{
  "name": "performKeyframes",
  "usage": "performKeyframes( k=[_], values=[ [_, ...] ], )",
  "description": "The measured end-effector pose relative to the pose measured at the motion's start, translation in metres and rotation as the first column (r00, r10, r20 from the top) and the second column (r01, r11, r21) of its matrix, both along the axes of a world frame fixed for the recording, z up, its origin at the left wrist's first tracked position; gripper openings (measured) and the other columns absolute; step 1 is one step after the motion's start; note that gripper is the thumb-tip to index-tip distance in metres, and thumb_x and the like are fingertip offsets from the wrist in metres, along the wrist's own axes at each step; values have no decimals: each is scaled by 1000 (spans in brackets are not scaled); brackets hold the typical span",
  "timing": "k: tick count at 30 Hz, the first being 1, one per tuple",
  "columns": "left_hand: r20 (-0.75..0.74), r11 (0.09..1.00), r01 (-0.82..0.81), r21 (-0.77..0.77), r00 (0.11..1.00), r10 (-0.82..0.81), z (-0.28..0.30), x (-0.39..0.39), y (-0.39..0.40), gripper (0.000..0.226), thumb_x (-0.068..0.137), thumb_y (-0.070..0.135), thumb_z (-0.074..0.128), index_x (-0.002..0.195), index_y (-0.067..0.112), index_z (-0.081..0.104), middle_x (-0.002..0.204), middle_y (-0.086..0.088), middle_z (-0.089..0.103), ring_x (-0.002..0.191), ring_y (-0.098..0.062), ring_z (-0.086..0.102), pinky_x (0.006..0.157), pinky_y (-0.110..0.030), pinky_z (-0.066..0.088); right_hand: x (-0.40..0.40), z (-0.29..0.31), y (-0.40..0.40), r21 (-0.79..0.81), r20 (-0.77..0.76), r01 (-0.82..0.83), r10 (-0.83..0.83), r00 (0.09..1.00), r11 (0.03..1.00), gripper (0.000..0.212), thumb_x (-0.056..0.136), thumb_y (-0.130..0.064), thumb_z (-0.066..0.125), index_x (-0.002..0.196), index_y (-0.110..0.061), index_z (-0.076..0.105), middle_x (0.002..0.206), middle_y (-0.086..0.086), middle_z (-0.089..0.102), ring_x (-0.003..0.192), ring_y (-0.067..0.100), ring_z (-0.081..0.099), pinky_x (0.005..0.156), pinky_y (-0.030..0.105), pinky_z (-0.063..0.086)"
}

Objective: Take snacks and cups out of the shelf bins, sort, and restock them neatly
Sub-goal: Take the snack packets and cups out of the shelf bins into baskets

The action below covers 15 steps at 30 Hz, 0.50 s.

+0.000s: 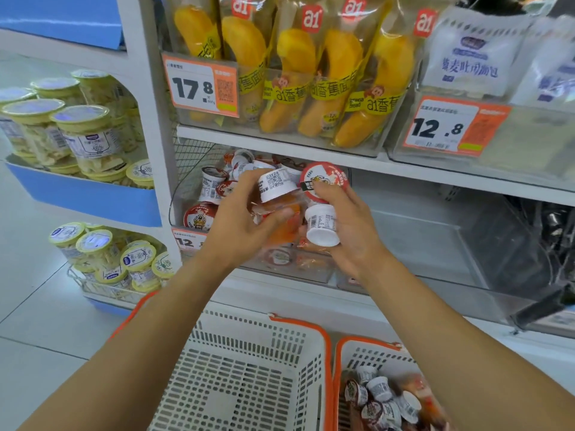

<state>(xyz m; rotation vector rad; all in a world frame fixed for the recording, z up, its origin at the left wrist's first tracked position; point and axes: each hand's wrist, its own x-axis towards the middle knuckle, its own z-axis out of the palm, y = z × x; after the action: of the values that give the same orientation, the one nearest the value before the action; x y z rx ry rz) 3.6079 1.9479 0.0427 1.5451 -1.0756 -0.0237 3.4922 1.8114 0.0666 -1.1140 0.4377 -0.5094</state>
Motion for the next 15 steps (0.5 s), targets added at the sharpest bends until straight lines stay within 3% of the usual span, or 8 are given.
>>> performKeyframes(
  k=[3,6,9,12,15],
  values=[
    [-93,998,45,-49,994,-49,11,-52,-4,43,90,29,68,128,18,49,110,14,66,104,-4,65,84,-23,54,-47,9,-2,72,10,-45,45,999,996,57,76,-28,74,128,-6,64,101,13,72,71,19,69,55,30,55],
    [-303,988,144,-60,940,-156,-13,-106,-12,38,89,28,68,123,22,52,109,8,69,101,-10,68,79,-27,57,-105,-4,-6,70,-67,-50,55,996,996,52,76,-25,72,123,-4,64,93,11,70,67,18,67,52,30,54],
    [-474,969,206,139,873,-118,-76,-148,-21,44,86,43,74,122,25,57,107,3,72,91,-10,70,73,-32,56,-170,-52,-18,121,-263,12,20,965,993,41,75,-18,77,113,-5,67,88,16,69,65,24,66,52,33,54],
    [-585,867,309,391,811,-25,-149,-198,-30,43,83,55,73,117,33,55,104,3,70,88,-17,69,75,-42,59,-241,-125,-31,159,-513,92,2,858,983,56,63,-23,90,114,-10,71,103,16,72,84,33,68,72,44,56],
    [-674,750,398,528,734,85,-204,-252,-39,38,89,46,71,116,32,48,103,5,62,82,-12,63,66,-24,49,-311,-196,-36,88,-705,136,-35,708,987,49,61,-28,93,105,-17,76,113,10,74,108,28,68,103,52,50]
  ],
)
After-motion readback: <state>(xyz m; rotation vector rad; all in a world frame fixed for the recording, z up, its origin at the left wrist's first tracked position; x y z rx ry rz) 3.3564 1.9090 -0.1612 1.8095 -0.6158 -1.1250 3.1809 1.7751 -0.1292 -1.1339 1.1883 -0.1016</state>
